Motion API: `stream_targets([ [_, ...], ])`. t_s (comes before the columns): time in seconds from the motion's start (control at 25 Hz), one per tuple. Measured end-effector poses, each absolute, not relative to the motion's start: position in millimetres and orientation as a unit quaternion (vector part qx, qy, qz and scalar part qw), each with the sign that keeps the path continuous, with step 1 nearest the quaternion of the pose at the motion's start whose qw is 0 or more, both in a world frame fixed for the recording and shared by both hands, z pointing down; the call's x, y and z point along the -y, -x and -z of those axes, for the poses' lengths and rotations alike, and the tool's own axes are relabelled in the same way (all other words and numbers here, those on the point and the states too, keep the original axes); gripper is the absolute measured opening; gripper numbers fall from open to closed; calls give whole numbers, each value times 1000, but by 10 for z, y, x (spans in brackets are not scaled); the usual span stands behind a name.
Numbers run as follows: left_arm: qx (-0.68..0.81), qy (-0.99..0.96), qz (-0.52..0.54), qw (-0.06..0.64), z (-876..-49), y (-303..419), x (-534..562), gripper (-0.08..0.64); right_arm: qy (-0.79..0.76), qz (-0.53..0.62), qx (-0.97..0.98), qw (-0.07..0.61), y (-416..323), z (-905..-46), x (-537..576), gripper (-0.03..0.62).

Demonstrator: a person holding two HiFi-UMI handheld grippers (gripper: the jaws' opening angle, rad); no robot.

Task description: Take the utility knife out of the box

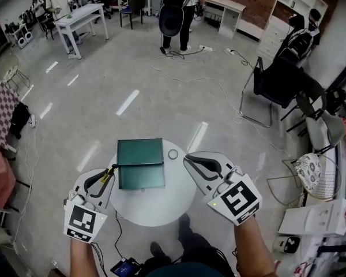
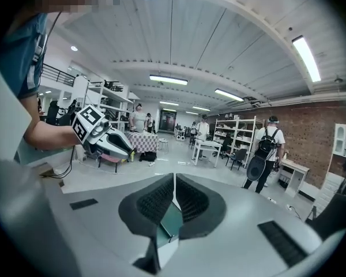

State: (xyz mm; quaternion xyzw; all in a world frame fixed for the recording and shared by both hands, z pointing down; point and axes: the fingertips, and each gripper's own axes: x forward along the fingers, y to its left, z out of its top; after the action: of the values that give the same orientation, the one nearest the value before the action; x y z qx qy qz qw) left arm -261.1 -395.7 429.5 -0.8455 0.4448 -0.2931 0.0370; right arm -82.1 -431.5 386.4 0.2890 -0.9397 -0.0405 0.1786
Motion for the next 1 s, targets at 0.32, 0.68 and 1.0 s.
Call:
stream_targets([
  [0.32, -465, 862, 191, 60, -3295, 2571, 3301, 66, -258, 53, 954, 142, 996, -3295, 3672, 37],
  [0.68, -475, 865, 148, 61, -2750, 2632, 2601, 67, -241, 77, 958, 137, 1126, -2841, 3056, 37],
  [1.0, -469, 868, 145, 72, -2604, 2818, 2302, 67, -246, 86, 955, 141, 1323, -2650, 2786, 37],
])
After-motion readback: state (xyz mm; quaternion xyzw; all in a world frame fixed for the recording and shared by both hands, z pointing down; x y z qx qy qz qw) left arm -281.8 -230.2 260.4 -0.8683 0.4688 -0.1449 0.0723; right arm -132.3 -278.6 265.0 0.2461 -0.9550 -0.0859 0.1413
